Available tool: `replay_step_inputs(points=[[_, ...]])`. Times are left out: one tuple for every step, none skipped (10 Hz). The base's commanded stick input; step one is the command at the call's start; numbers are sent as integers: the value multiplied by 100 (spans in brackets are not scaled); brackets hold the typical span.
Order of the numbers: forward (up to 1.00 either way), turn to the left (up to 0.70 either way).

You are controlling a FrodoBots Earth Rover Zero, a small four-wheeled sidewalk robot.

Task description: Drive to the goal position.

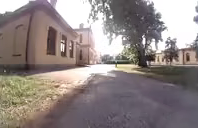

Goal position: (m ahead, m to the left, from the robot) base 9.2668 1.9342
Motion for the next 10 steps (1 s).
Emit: replay_step_inputs(points=[[44,2],[44,2],[44,2],[44,2],[44,2],[44,2],[44,2],[44,2],[44,2],[44,2]])
